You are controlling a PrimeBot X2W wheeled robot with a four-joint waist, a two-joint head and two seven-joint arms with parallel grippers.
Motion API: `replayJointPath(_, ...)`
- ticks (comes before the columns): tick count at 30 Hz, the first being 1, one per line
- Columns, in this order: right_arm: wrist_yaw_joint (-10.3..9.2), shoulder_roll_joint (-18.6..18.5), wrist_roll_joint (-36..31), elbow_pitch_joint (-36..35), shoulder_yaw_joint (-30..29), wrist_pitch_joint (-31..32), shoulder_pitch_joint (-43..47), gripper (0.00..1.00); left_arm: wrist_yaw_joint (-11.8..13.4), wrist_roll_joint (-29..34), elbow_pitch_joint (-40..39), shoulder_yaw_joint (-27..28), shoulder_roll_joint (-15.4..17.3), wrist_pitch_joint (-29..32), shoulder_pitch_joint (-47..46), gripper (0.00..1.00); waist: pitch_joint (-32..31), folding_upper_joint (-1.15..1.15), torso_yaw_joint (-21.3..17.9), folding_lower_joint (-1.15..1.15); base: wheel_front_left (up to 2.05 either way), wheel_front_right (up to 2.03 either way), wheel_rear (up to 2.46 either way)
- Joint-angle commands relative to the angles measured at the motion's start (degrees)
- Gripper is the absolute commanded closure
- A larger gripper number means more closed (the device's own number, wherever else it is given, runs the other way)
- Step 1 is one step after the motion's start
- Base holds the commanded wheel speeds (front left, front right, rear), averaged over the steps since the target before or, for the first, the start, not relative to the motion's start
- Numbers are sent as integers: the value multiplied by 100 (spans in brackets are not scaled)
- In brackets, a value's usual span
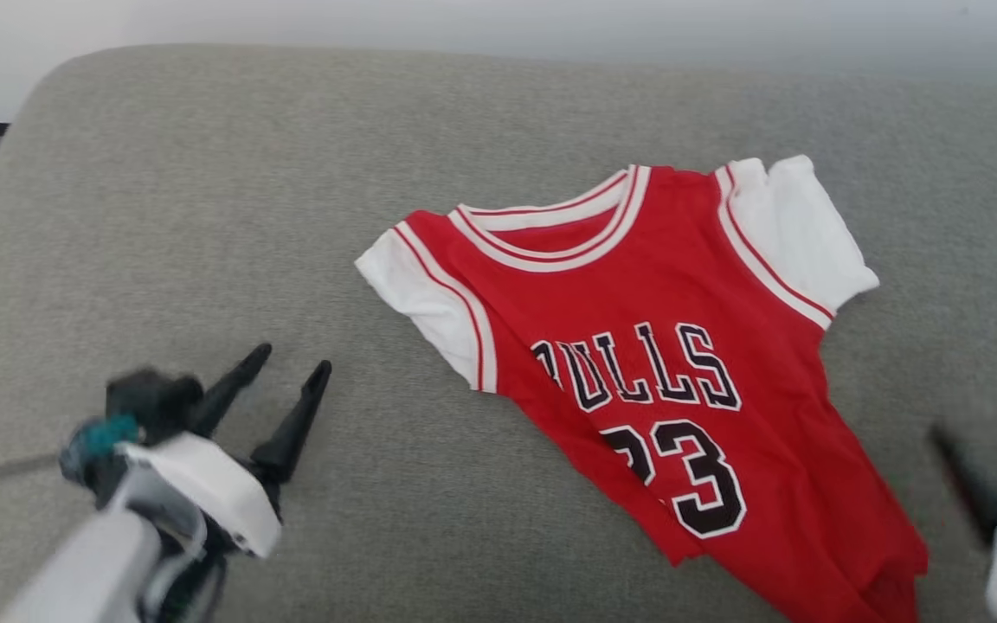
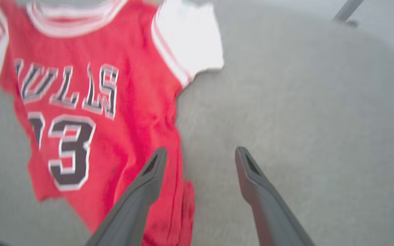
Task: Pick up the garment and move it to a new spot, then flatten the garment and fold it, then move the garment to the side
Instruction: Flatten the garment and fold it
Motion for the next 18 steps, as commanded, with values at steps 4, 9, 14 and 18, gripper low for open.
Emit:
replayJointPath(4, 0, 363, -304, -118, -461, -987, -623, 0, 4, -948, 72, -837, 767, 606, -831, 0, 260, 0, -331, 0, 0, 0, 0)
replayJointPath(9, 0, 764, -681, 120, -437, -1972, -1071, 0, 8, -2114, 285, -1565, 1385, 1383, -1686, 0, 553, 0, -688, 0, 0, 0, 0)
replayJointPath(14, -1, 979, -805, 361, -221, -2382, -1244, 0, 5, -2471, 650, -2064, 1650, 1677, -2194, 0, 774, 0, -971, 0, 0, 0, 0)
replayJointPath(18, -1, 1095, -876, 544, -128, -2588, -1307, 0, 9, -2725, 918, -2453, 1803, 1639, -2563, 0, 939, 0, -1184, 0, 0, 0, 0)
